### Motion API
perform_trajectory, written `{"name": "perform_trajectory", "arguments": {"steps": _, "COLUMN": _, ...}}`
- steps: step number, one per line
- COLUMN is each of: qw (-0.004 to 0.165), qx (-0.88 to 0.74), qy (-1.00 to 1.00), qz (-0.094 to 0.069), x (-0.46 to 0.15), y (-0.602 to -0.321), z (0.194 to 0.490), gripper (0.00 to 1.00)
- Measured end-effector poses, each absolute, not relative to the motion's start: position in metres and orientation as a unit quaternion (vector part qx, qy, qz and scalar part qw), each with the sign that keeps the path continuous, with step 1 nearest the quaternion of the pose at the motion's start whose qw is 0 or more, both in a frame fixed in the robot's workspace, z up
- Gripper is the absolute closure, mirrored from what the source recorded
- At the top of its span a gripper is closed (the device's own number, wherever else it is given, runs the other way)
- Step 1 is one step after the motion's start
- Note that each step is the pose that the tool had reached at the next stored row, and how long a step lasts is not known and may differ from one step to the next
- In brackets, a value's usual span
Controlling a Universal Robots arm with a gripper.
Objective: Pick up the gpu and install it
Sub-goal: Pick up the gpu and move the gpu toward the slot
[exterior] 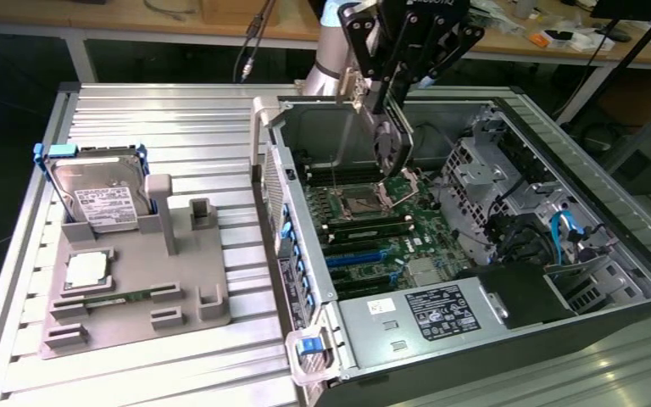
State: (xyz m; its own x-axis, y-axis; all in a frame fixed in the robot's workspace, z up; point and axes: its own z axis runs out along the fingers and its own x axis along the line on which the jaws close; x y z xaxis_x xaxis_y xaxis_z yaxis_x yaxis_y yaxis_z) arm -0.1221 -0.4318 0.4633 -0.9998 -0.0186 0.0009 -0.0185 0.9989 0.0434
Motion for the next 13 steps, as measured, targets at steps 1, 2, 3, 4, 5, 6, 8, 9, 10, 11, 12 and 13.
{"name": "perform_trajectory", "arguments": {"steps": 1, "qw": 0.001, "qx": 0.009, "qy": -1.000, "qz": -0.022, "x": -0.120, "y": -0.432, "z": 0.463, "gripper": 0.73}}
{"name": "perform_trajectory", "arguments": {"steps": 2, "qw": 0.001, "qx": 0.009, "qy": -1.000, "qz": -0.022, "x": -0.117, "y": -0.432, "z": 0.463, "gripper": 0.73}}
{"name": "perform_trajectory", "arguments": {"steps": 3, "qw": 0.001, "qx": 0.009, "qy": -1.000, "qz": -0.022, "x": -0.115, "y": -0.432, "z": 0.463, "gripper": 0.73}}
{"name": "perform_trajectory", "arguments": {"steps": 4, "qw": 0.001, "qx": 0.009, "qy": -1.000, "qz": -0.022, "x": -0.112, "y": -0.432, "z": 0.463, "gripper": 0.73}}
{"name": "perform_trajectory", "arguments": {"steps": 5, "qw": 0.001, "qx": 0.009, "qy": -1.000, "qz": -0.022, "x": -0.109, "y": -0.432, "z": 0.463, "gripper": 0.73}}
{"name": "perform_trajectory", "arguments": {"steps": 6, "qw": 0.001, "qx": 0.009, "qy": -1.000, "qz": -0.022, "x": -0.107, "y": -0.432, "z": 0.463, "gripper": 0.73}}
{"name": "perform_trajectory", "arguments": {"steps": 8, "qw": 0.001, "qx": 0.009, "qy": -1.000, "qz": -0.022, "x": -0.102, "y": -0.432, "z": 0.463, "gripper": 0.73}}
{"name": "perform_trajectory", "arguments": {"steps": 9, "qw": 0.001, "qx": 0.009, "qy": -1.000, "qz": -0.022, "x": -0.098, "y": -0.432, "z": 0.463, "gripper": 0.73}}
{"name": "perform_trajectory", "arguments": {"steps": 10, "qw": 0.001, "qx": 0.009, "qy": -1.000, "qz": -0.022, "x": -0.096, "y": -0.432, "z": 0.463, "gripper": 0.73}}
{"name": "perform_trajectory", "arguments": {"steps": 11, "qw": 0.001, "qx": 0.009, "qy": -1.000, "qz": -0.022, "x": -0.093, "y": -0.432, "z": 0.463, "gripper": 0.73}}
{"name": "perform_trajectory", "arguments": {"steps": 12, "qw": 0.001, "qx": 0.009, "qy": -1.000, "qz": -0.022, "x": -0.090, "y": -0.432, "z": 0.463, "gripper": 0.73}}
{"name": "perform_trajectory", "arguments": {"steps": 13, "qw": 0.001, "qx": 0.009, "qy": -1.000, "qz": -0.022, "x": -0.087, "y": -0.432, "z": 0.463, "gripper": 0.73}}
